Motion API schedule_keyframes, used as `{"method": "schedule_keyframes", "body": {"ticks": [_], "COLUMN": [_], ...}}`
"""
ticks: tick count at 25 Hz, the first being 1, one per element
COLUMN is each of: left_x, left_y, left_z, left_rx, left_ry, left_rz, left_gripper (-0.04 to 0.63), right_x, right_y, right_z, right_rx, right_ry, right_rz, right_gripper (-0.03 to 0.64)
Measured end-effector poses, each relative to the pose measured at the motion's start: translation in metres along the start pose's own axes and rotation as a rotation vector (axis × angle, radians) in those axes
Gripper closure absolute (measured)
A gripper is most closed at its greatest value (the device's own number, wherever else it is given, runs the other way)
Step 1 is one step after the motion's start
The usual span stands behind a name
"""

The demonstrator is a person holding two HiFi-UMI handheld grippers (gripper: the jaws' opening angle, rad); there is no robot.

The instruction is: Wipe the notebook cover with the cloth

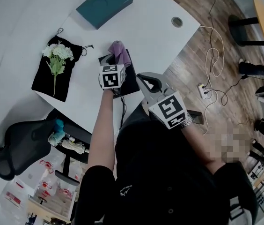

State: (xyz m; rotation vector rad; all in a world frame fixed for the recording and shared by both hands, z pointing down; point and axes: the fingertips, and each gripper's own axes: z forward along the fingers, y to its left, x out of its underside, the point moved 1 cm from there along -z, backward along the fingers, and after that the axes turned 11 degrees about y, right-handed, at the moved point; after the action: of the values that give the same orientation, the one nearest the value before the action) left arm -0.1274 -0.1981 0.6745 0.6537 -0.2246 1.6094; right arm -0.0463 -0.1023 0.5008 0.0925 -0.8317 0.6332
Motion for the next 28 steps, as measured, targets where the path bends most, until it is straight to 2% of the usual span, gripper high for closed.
{"method": "schedule_keyframes", "body": {"ticks": [5, 12, 17, 21, 28], "left_x": [0.002, 0.004, 0.009, 0.013, 0.019], "left_y": [0.002, 0.012, 0.024, 0.032, 0.044], "left_z": [0.000, -0.005, -0.011, -0.015, -0.022], "left_rx": [-0.009, -0.052, -0.075, -0.082, -0.100], "left_ry": [0.034, 0.069, 0.060, 0.061, 0.060], "left_rz": [0.044, 0.087, 0.063, 0.043, 0.029], "left_gripper": [0.515, 0.515, 0.515, 0.515, 0.515], "right_x": [0.003, 0.009, 0.008, 0.007, 0.006], "right_y": [0.007, -0.013, -0.017, -0.014, -0.009], "right_z": [0.003, 0.002, 0.000, 0.000, 0.001], "right_rx": [-0.001, 0.027, 0.049, 0.062, 0.038], "right_ry": [0.013, 0.007, -0.003, 0.009, 0.006], "right_rz": [-0.029, 0.052, 0.062, 0.020, 0.041], "right_gripper": [0.614, 0.614, 0.614, 0.614, 0.614]}}
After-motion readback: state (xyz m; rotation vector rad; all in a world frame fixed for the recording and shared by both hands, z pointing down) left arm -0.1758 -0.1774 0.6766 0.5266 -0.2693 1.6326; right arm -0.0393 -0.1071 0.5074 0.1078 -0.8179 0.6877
